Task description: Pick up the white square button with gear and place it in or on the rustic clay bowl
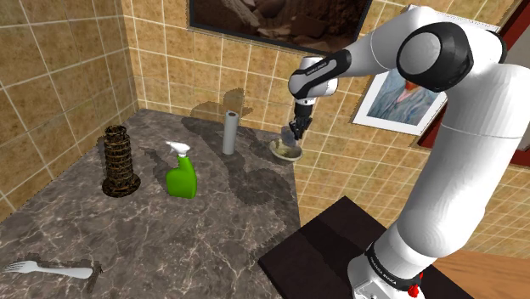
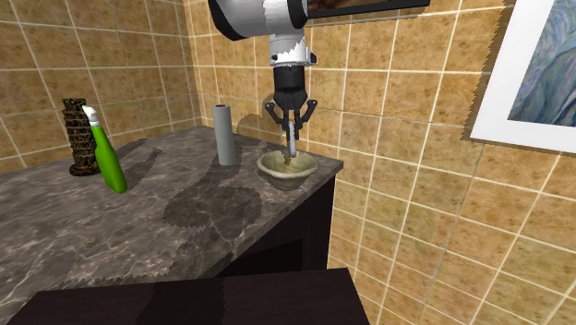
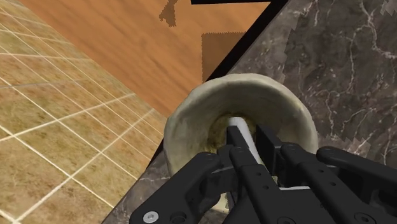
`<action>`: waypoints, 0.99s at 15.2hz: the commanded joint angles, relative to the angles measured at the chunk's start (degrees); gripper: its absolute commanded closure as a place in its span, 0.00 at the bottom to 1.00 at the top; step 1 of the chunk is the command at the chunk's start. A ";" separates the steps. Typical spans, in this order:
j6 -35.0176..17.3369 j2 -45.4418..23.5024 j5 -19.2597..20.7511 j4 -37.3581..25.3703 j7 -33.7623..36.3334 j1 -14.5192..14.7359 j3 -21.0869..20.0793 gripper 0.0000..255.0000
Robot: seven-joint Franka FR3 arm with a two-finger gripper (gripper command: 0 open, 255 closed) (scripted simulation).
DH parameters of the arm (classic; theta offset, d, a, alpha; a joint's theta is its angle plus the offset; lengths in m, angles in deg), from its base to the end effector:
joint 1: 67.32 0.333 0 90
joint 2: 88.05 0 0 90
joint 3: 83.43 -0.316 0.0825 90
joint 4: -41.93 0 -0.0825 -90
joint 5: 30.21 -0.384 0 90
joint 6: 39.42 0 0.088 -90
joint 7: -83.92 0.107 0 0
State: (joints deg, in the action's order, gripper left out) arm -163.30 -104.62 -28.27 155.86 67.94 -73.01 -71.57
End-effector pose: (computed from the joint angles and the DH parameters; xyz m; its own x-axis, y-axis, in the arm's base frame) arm 0.5633 -0.1756 0.3128 0.9916 -0.0051 -0.1296 0.0015 -0.9987 0.0507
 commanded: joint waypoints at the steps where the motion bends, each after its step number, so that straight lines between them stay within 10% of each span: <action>1: -1.38 -0.68 -0.12 0.67 -0.06 -0.09 -0.02 1.00; 10: -2.12 -1.21 -0.22 0.89 -0.08 -0.13 -0.07 1.00; 11: -2.12 -1.19 -0.21 0.91 -0.07 -0.13 -0.06 0.00; 15: -2.13 -1.19 -0.21 0.92 -0.07 -0.12 -0.07 0.00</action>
State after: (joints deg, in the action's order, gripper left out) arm -165.43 -105.80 -28.49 156.78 67.87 -73.14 -71.64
